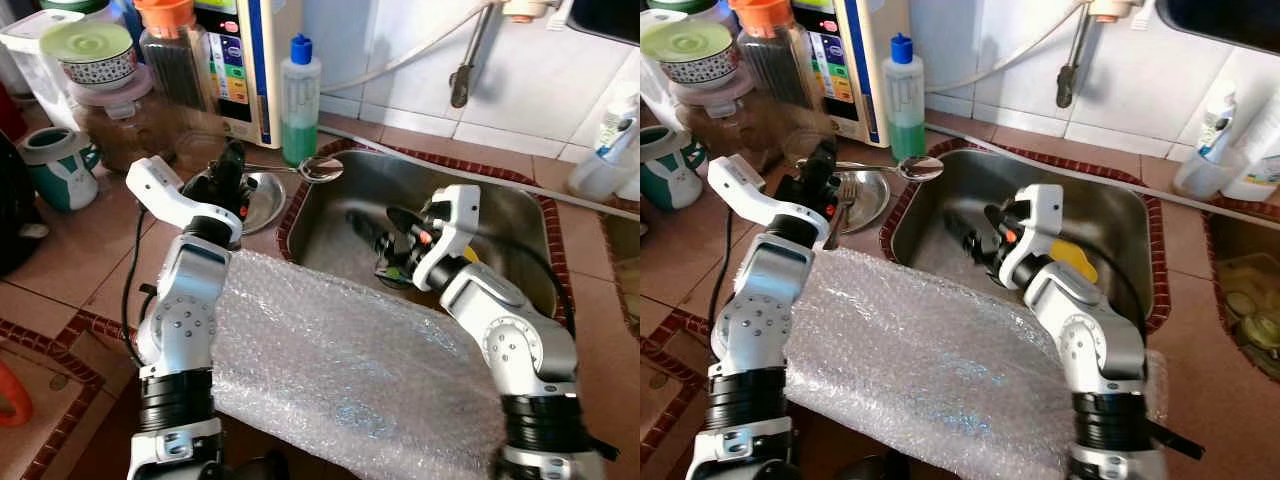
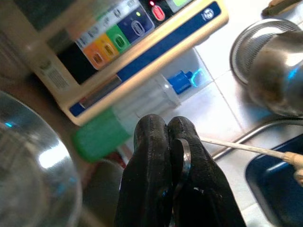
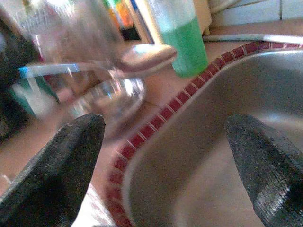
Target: Kitchen organization
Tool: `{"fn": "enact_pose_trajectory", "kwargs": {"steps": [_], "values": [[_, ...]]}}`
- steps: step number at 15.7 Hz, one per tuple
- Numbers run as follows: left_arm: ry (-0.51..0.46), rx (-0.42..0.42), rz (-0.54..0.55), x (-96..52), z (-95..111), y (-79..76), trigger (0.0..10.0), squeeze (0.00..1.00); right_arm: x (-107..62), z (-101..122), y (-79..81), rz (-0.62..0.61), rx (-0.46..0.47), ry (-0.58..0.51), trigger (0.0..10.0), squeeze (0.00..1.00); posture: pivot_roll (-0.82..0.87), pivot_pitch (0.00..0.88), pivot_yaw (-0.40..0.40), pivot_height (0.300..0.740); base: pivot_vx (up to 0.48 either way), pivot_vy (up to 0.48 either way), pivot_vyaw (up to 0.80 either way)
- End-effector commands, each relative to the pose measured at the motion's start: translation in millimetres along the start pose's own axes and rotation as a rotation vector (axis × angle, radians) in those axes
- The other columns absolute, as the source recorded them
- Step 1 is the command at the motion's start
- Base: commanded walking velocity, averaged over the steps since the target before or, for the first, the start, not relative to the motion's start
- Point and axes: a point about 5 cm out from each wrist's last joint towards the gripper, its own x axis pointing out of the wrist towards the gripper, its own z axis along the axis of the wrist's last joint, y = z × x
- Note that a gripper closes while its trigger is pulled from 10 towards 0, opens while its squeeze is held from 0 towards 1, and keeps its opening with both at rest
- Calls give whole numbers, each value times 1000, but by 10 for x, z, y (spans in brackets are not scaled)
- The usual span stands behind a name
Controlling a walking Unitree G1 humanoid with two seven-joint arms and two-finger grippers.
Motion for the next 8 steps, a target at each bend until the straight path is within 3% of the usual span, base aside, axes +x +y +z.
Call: {"fn": "enact_pose_trajectory", "kwargs": {"steps": [1,4,5,8], "values": [[-8,-8,-22,43,-11,-90,0,0,4,76,38,11,14,-24,10000,0,-10,119,-5,740,0,0,0],[-2,-24,-25,47,-58,-117,0,0,44,20,93,18,-11,-40,10000,0,-6,118,-7,740,0,0,0],[5,-23,-21,40,-68,-112,0,0,57,46,154,42,-149,-45,10000,0,-4,119,-7,740,0,0,0],[15,-11,-13,45,-73,-102,0,0,49,57,194,73,-359,-18,10000,0,-6,118,-9,740,0,0,0]]}}
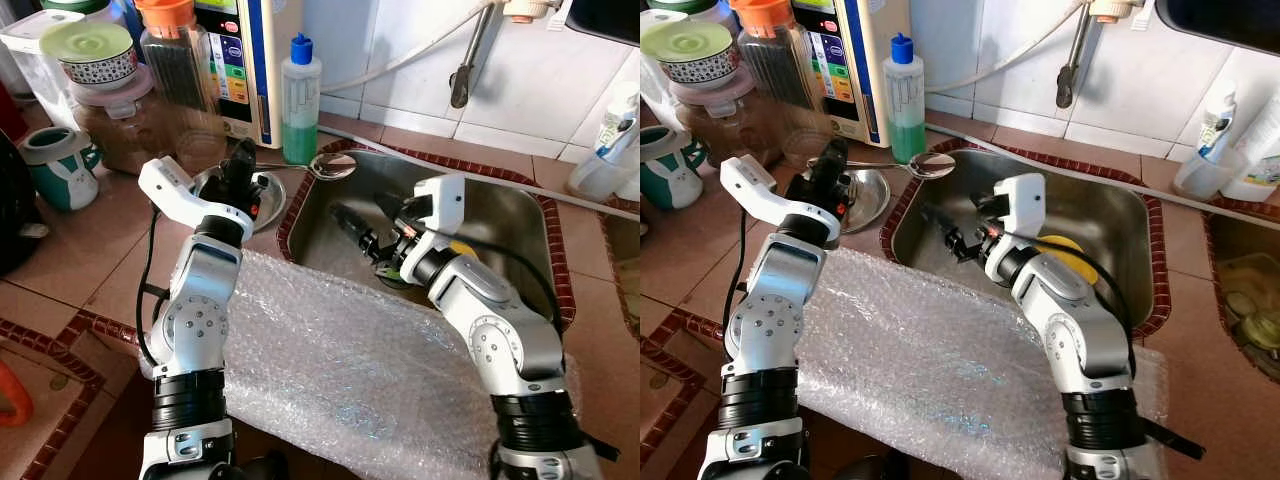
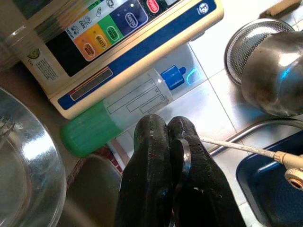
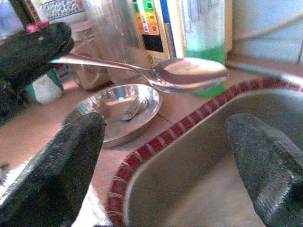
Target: Kitchen organization
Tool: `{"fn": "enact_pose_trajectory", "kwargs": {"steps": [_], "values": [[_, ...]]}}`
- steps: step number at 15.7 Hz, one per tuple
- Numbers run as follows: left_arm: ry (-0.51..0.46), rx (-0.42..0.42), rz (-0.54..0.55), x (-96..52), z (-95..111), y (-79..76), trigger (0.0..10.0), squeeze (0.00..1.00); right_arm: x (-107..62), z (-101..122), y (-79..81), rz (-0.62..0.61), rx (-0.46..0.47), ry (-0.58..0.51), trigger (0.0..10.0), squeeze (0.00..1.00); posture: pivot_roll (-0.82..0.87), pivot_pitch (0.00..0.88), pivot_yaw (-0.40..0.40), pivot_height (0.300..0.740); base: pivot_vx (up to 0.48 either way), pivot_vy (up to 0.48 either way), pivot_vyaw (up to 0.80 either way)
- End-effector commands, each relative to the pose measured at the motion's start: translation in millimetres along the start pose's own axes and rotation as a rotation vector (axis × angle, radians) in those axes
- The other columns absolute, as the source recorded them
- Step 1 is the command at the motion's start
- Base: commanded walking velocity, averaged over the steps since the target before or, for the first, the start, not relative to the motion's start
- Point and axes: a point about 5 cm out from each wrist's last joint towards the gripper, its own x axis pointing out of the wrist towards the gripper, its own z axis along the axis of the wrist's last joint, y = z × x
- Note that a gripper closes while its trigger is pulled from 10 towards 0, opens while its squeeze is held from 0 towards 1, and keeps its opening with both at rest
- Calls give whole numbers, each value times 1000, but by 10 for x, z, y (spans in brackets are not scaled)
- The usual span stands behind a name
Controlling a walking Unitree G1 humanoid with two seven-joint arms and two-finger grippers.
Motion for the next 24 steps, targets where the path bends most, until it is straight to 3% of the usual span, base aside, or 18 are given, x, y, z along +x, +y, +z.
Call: {"fn": "enact_pose_trajectory", "kwargs": {"steps": [1,2,4,12,13,18,21,24], "values": [[14,14,-9,44,-19,-66,0,0,-14,44,11,-4,-181,-11,10000,0,-7,118,-10,740,0,0,0],[19,13,-12,54,-42,-88,0,0,-10,74,-1,-29,-331,-27,10000,0,-9,116,-11,740,0,0,0],[50,15,-21,53,-113,-125,0,0,-2,107,-39,-83,-443,-58,10000,0,-9,115,-11,740,0,0,0],[145,9,-81,63,-369,-338,0,0,28,-53,14,-85,-720,-59,10000,0,-6,112,-5,740,0,0,0],[148,10,-84,60,-372,-349,0,0,29,-82,-5,-100,-763,-57,0,0,-2,113,-5,740,0,0,0],[150,8,-75,44,-366,-336,0,0,84,-165,-87,-187,-910,-53,0,0,1,114,-5,740,0,0,0],[162,-2,-78,31,-401,-372,0,0,166,-199,-134,-248,-1015,-72,824,0,5,111,-3,740,0,0,0],[183,-16,-87,10,-463,-424,0,0,272,-235,-163,-271,-1039,-69,1255,0,12,107,-5,740,0,0,0]]}}
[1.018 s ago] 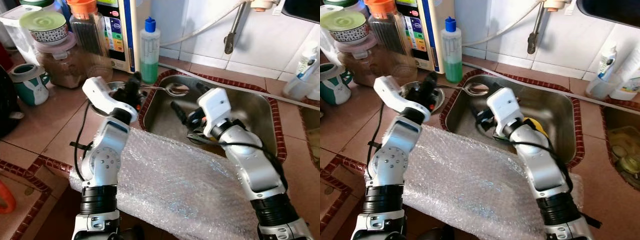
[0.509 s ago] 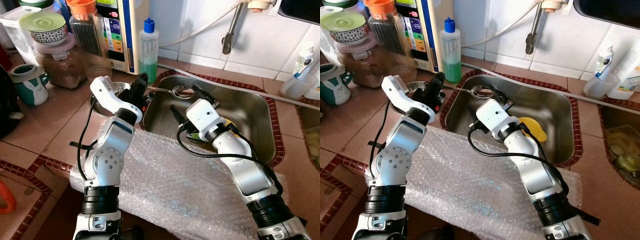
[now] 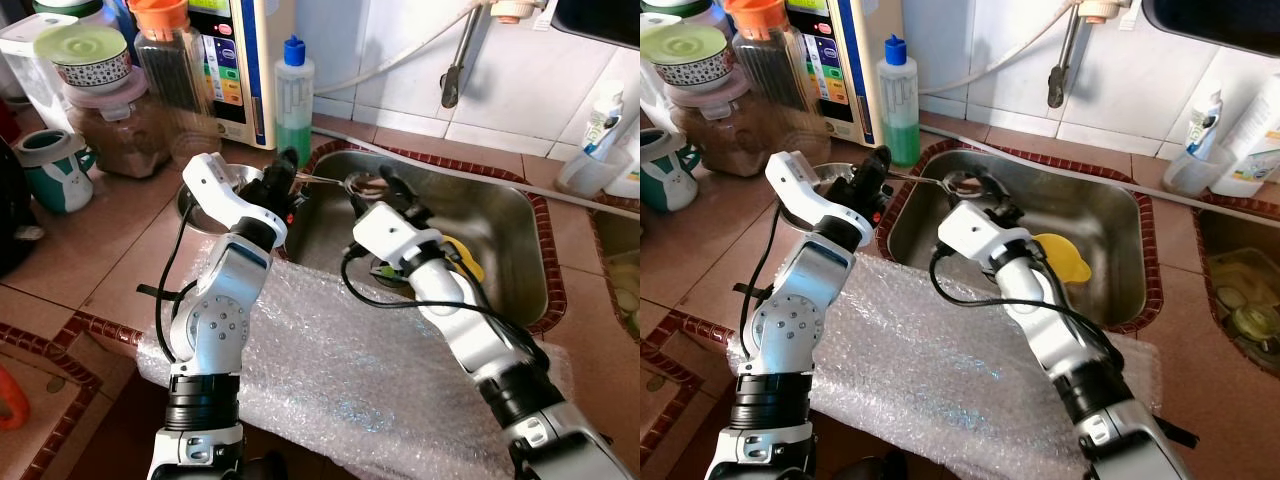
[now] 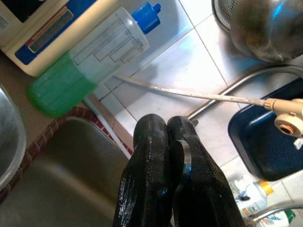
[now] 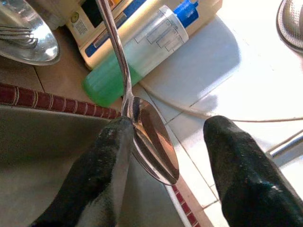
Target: Kitchen organization
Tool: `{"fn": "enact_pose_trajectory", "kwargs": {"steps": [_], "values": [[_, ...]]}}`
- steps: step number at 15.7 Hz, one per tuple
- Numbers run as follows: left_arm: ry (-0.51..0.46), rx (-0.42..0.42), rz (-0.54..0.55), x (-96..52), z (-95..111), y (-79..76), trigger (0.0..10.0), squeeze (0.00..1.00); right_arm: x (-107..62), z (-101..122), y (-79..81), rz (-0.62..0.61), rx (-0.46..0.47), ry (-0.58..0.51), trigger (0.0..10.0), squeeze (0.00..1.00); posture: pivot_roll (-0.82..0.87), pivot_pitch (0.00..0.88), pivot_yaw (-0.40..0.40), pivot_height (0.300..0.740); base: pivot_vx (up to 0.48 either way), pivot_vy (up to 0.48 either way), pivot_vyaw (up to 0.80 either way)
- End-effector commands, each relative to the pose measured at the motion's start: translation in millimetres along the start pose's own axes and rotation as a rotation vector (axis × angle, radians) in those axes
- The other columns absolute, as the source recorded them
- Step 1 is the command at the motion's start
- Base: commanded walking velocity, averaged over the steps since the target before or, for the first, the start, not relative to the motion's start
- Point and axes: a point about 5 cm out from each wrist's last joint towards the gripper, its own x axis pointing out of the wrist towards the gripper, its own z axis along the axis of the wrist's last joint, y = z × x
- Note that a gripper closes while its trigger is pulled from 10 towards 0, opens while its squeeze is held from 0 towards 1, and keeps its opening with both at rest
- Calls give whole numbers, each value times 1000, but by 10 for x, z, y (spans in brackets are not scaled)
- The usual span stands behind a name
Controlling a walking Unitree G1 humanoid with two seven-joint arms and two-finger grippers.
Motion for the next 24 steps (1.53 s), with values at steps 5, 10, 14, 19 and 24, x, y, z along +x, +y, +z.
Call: {"fn": "enact_pose_trajectory", "kwargs": {"steps": [5,10,14,19,24], "values": [[40,-71,-73,20,-181,-255,0,0,59,-85,10,-36,-13,19,0,0,16,95,-8,740,0,0,0],[57,-75,-131,85,-210,-346,0,0,123,-107,-195,-160,-55,15,0,0,14,77,-3,740,0,0,0],[62,-73,-141,94,-208,-351,0,0,130,-117,-249,-200,-63,9,0,0,13,79,0,740,0,0,0],[89,-78,-141,55,-266,-346,0,0,89,-158,-278,-227,-72,20,0,0,7,88,3,740,0,0,0],[92,-74,-138,56,-275,-342,0,0,88,-162,-274,-227,-73,22,0,0,5,90,2,740,0,0,0]]}}
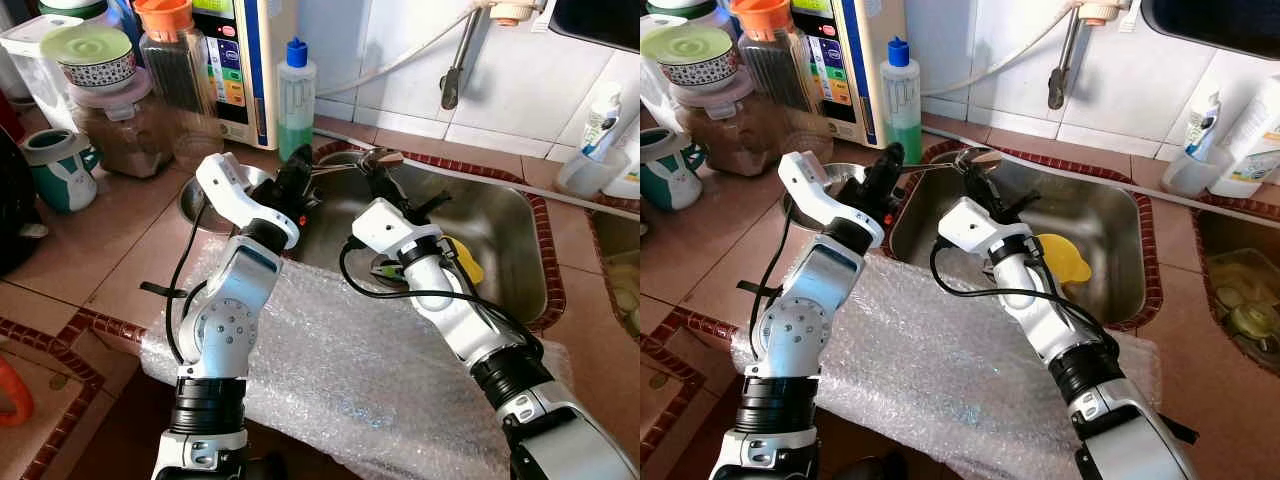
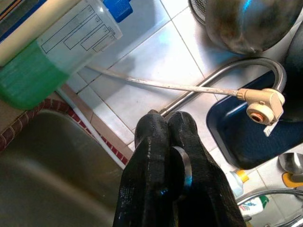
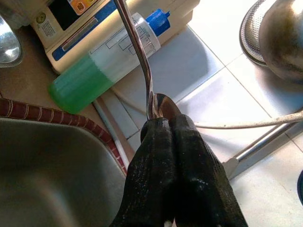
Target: Kitchen organization
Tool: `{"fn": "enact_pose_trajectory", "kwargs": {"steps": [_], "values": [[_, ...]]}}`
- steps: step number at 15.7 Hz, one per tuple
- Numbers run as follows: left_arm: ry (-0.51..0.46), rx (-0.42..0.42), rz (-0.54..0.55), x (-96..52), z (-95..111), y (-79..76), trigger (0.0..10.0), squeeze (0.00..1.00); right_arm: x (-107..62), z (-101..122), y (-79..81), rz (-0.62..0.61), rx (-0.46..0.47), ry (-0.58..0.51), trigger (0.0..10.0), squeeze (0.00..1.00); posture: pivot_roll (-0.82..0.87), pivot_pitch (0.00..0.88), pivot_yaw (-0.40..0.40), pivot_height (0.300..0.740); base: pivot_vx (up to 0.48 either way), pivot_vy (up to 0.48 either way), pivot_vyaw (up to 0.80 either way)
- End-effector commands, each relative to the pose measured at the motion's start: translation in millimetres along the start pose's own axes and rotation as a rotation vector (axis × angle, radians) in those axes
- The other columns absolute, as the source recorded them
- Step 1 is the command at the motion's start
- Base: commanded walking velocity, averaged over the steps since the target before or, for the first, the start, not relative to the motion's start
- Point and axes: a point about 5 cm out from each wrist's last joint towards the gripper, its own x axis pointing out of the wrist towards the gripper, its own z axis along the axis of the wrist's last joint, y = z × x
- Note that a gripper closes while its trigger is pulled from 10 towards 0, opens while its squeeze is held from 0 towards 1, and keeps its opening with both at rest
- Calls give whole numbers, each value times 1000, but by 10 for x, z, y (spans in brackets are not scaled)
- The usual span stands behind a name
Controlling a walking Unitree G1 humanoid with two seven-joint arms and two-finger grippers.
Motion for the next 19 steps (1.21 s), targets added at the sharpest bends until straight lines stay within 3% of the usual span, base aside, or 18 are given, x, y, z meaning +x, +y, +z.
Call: {"fn": "enact_pose_trajectory", "kwargs": {"steps": [1,2,3,4,6,7,9,11,12,13,14,15,17,18,19], "values": [[59,-38,-54,81,-182,-219,0,0,36,-100,-232,-101,-7,48,0,0,4,90,3,740,0,0,0],[45,-4,-32,86,-167,-194,0,0,33,-106,-244,-109,20,56,0,0,5,90,3,740,0,0,0],[23,54,1,95,-137,-145,1059,0,23,-135,-286,-145,103,89,0,0,6,89,1,740,0,0,0],[-17,92,54,98,-78,-73,2784,0,-3,-185,-370,-197,175,128,0,0,7,90,0,740,0,0,0],[-54,107,115,89,4,25,3804,0,-58,-228,-463,-226,177,137,0,0,3,95,-2,740,0,0,0],[-69,107,150,81,42,91,5647,0,-106,-275,-501,-228,166,146,0,0,0,95,-1,740,0,0,0],[-76,107,173,81,57,128,6000,0,-149,-325,-518,-231,167,167,0,0,-1,95,-1,740,0,0,0],[-86,108,171,95,63,116,5686,0,-186,-388,-514,-233,216,209,0,0,-1,95,-1,740,0,0,0],[-88,108,167,103,59,105,4980,0,-194,-437,-497,-233,305,255,4314,0,0,96,-1,740,0,0,0],[-89,104,161,111,52,92,4941,0,-183,-487,-458,-225,464,311,10000,886,-1,97,-2,740,0,0,0],[-90,99,154,112,51,83,4941,0,-147,-470,-424,-204,572,317,10000,1000,1,97,-4,740,0,0,0],[-98,88,136,117,57,56,4941,0,-121,-458,-394,-199,679,329,10000,1000,2,97,-4,740,0,0,0],[-111,53,49,147,78,-67,4745,0,-43,-413,-297,-177,1031,364,10000,1000,6,98,-10,740,0,0,0],[-108,46,30,157,77,-94,4863,0,-24,-397,-286,-180,1103,364,10000,1000,8,99,-11,740,0,0,0],[-93,36,-19,181,57,-167,4902,0,31,-369,-247,-189,1316,376,10000,1000,10,99,-12,740,0,0,0]]}}
